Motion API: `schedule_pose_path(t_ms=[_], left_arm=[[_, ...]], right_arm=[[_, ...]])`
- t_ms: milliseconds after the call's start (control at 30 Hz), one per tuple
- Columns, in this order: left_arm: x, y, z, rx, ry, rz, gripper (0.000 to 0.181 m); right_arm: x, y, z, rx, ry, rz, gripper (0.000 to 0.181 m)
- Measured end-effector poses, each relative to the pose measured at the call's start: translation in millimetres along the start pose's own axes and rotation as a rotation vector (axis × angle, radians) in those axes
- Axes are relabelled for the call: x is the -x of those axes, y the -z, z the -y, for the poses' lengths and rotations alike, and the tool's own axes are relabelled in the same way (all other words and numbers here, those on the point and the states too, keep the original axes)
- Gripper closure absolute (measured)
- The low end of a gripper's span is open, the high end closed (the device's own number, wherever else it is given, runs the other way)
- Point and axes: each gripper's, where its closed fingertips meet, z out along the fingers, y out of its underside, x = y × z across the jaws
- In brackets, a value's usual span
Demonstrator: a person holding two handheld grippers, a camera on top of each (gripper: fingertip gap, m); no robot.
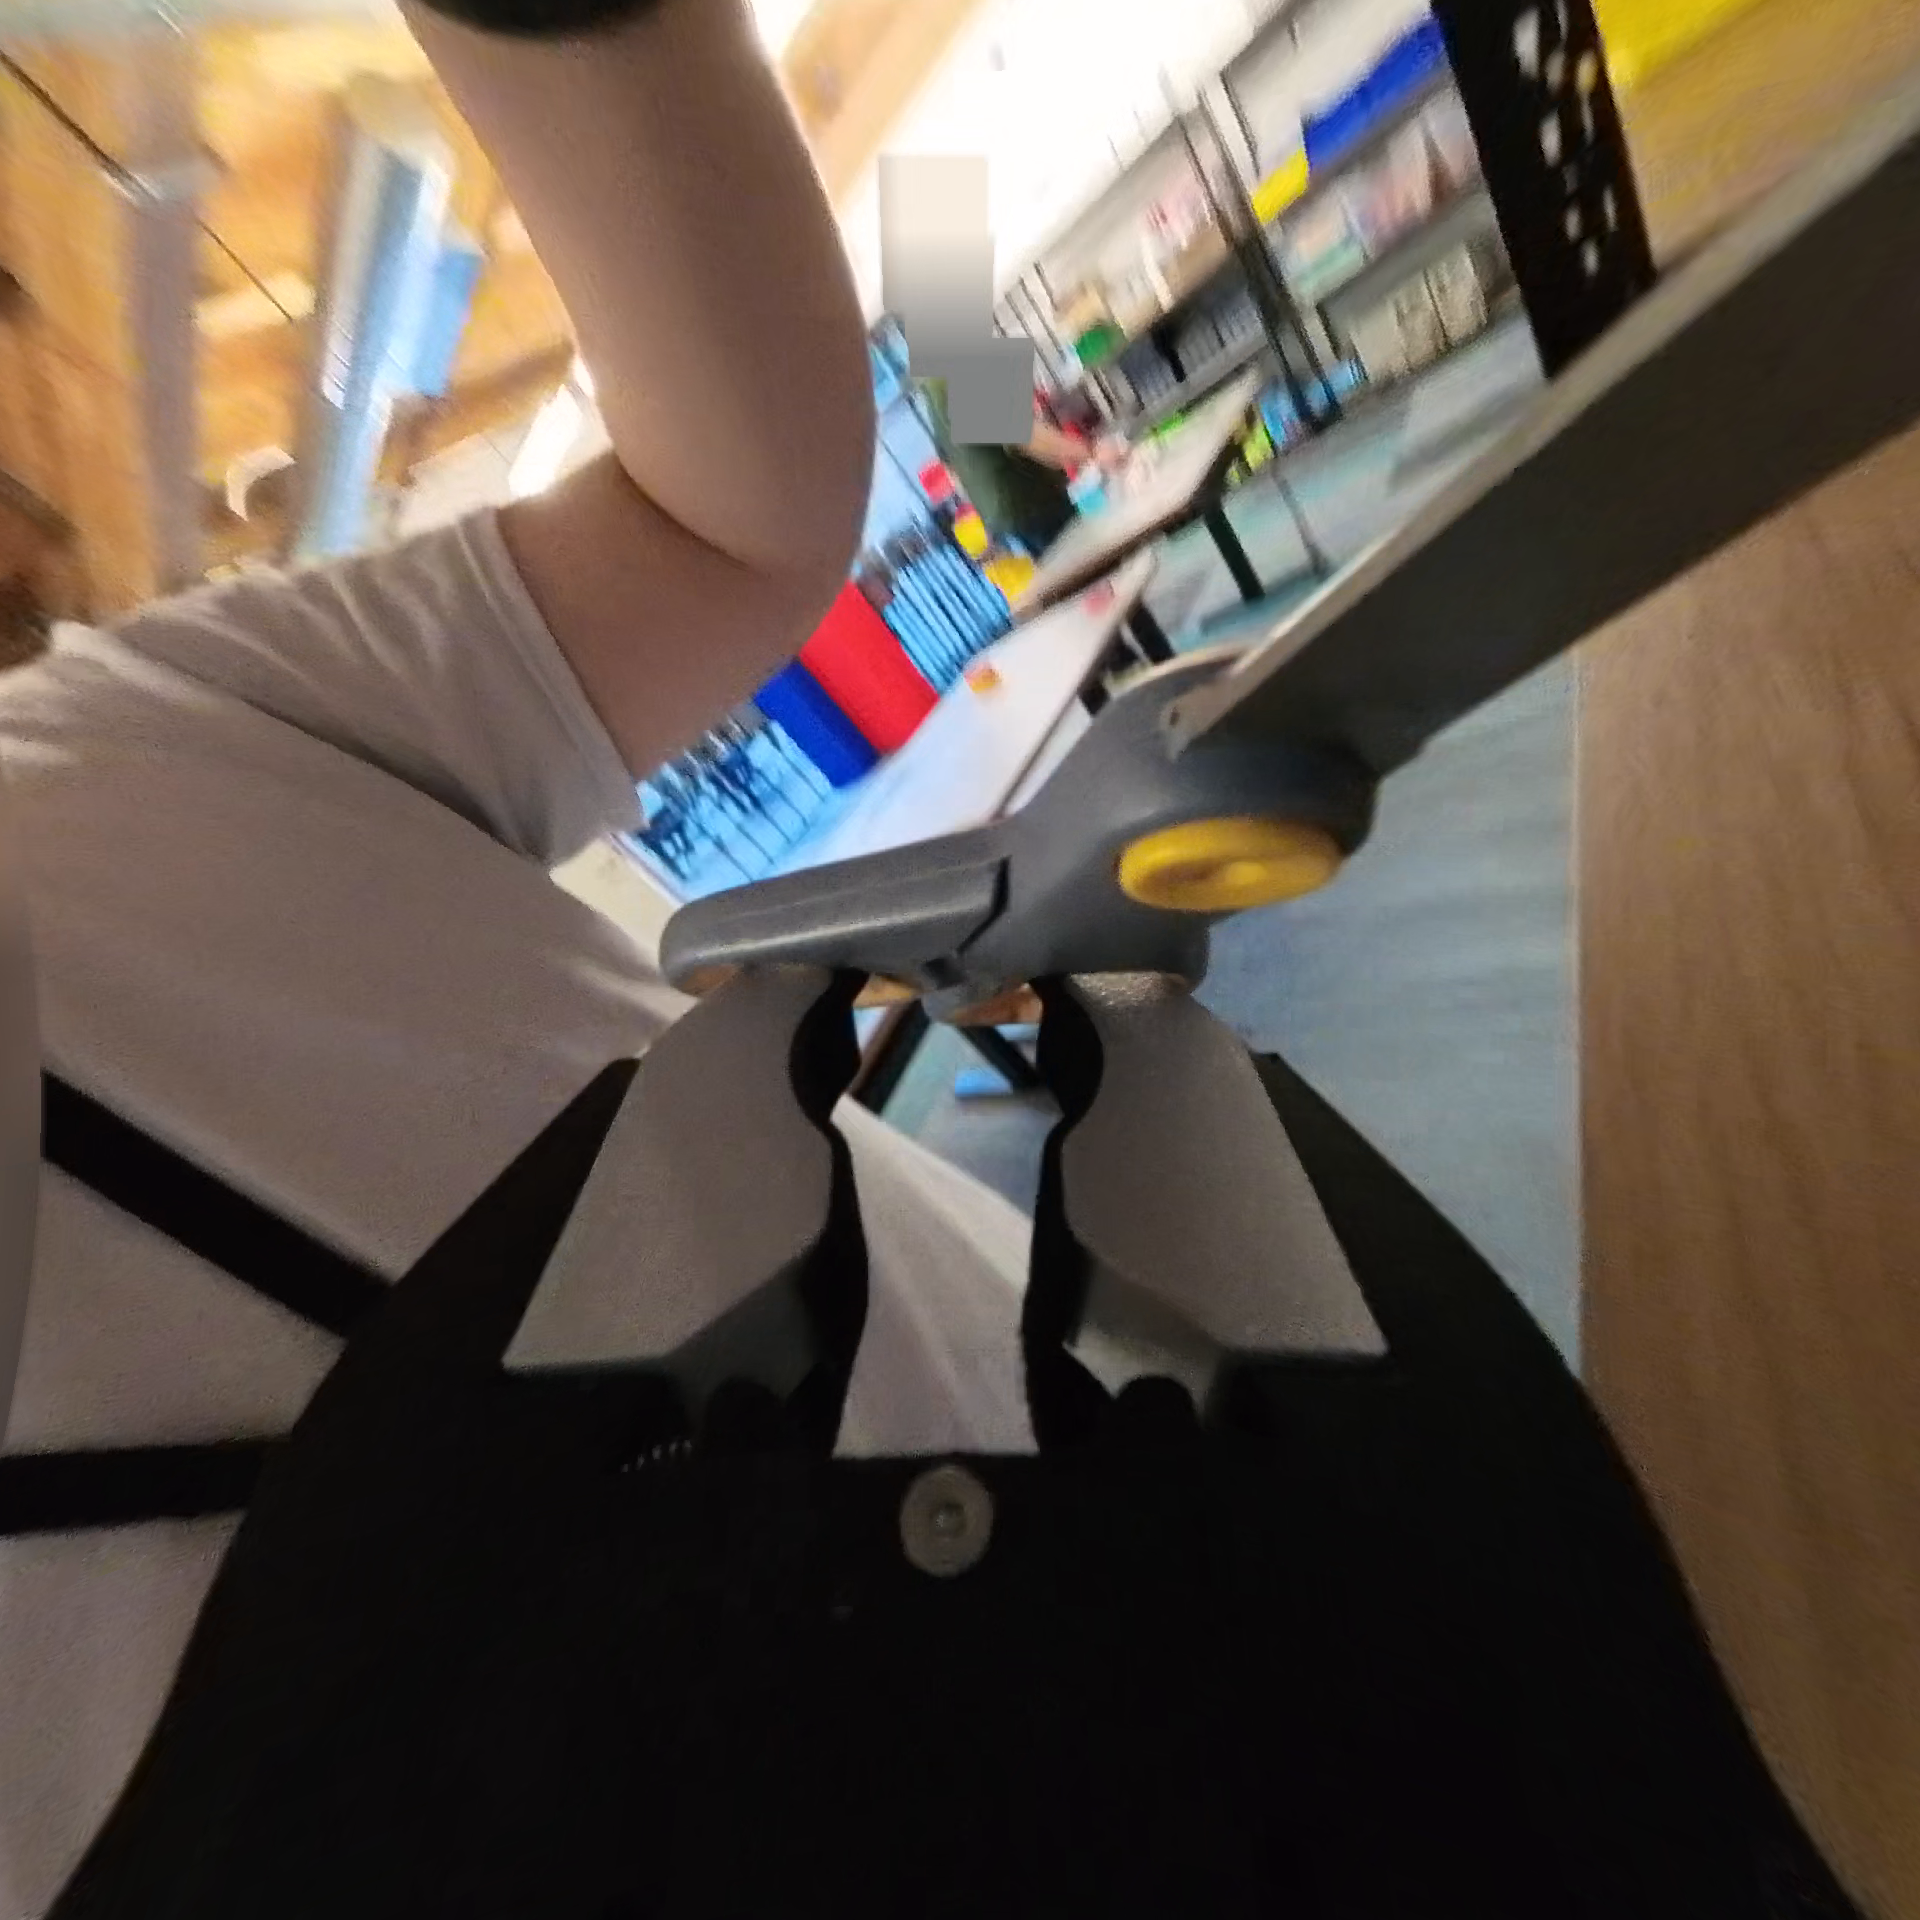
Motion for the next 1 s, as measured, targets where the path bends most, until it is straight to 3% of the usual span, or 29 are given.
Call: schedule_pose_path(t_ms=[100, 233, 300, 400, 533, 667, 833, 1000], left_arm=[[-2, 12, -6, -0.061, 0.024, 0.011, 0.181], [-6, 28, -22, -0.122, 0.073, 0.013, 0.181], [-10, 34, -34, -0.134, 0.086, 0.020, 0.181], [-19, 39, -51, -0.145, 0.100, 0.016, 0.181], [-30, 40, -69, -0.160, 0.111, -0.001, 0.181], [-37, 36, -79, -0.185, 0.136, -0.028, 0.181], [-39, 31, -91, -0.198, 0.169, -0.047, 0.181], [-39, 31, -107, -0.199, 0.212, -0.032, 0.181]], right_arm=[[2, 11, -13, 0.141, -0.011, -0.059, 0.153], [-1, 50, -33, 0.364, 0.046, -0.309, 0.153], [-9, 96, -52, 0.555, 0.081, -0.536, 0.154], [-11, 188, -78, 0.862, 0.049, -0.842, 0.156], [-1, 293, -95, 1.220, -0.008, -1.106, 0.156], [-2, 319, -95, 1.250, -0.025, -1.165, 0.156], [-20, 337, -78, 1.249, 0.216, -1.211, 0.155], [-11, 353, -71, 1.238, 0.268, -1.258, 0.129]])
